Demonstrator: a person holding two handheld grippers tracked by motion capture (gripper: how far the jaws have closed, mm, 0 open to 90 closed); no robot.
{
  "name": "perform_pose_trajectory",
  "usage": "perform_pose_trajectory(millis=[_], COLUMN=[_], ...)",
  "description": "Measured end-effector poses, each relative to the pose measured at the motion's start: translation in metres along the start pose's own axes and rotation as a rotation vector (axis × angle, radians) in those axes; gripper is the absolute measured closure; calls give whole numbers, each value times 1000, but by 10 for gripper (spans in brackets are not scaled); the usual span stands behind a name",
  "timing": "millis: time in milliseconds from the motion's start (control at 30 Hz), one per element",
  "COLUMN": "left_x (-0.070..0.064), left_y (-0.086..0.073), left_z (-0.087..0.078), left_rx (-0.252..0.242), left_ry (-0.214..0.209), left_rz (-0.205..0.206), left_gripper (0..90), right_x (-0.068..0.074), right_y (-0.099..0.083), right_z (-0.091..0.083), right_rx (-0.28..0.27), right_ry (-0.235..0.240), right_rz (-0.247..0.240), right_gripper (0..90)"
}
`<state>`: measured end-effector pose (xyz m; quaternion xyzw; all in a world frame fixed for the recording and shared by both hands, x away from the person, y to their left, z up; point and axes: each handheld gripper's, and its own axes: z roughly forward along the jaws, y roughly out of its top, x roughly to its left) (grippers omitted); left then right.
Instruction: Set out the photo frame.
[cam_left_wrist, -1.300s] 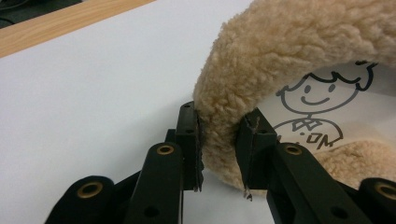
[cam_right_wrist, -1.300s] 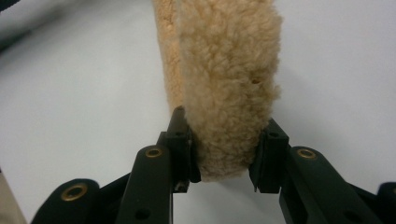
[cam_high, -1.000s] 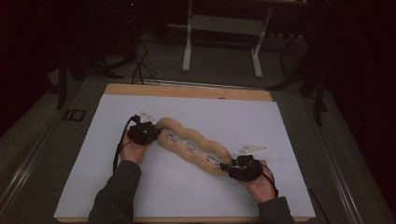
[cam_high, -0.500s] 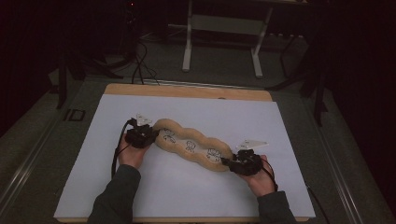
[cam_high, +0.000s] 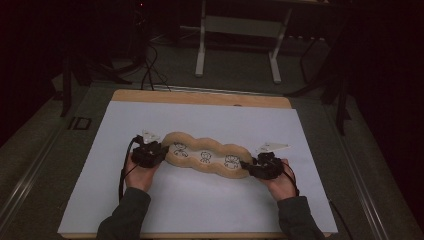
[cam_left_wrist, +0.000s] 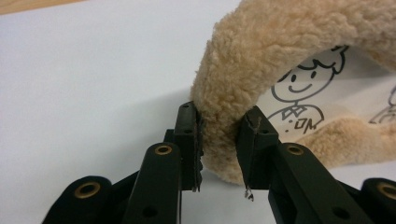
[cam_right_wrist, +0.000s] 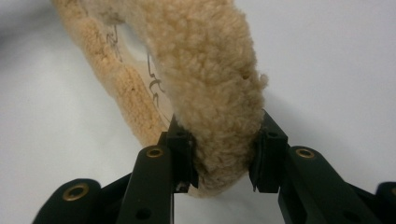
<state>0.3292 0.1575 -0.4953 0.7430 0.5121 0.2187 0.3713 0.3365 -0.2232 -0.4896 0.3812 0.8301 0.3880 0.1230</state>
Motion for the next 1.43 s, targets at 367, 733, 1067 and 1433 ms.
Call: perform_pose_trajectory(millis=[367, 733, 1067, 1433], left_x=[-9, -13, -6, 21], left_y=[-11, -16, -19, -26], left_z=[-11, -18, -25, -49], left_rx=[1, 9, -2, -64], left_ry=[-5, -34, -94, -107], left_rz=[-35, -41, -45, -76], left_gripper=[716, 711, 643, 515], right_x=[-13, -20, -23, -24], right_y=[5, 4, 0, -6], right_z=[3, 3, -3, -19], right_rx=[-13, -38, -44, -85], right_ry=[-1, -3, 32, 55], right_rz=[-25, 31, 79, 100], right_gripper=[626, 600, 436, 344])
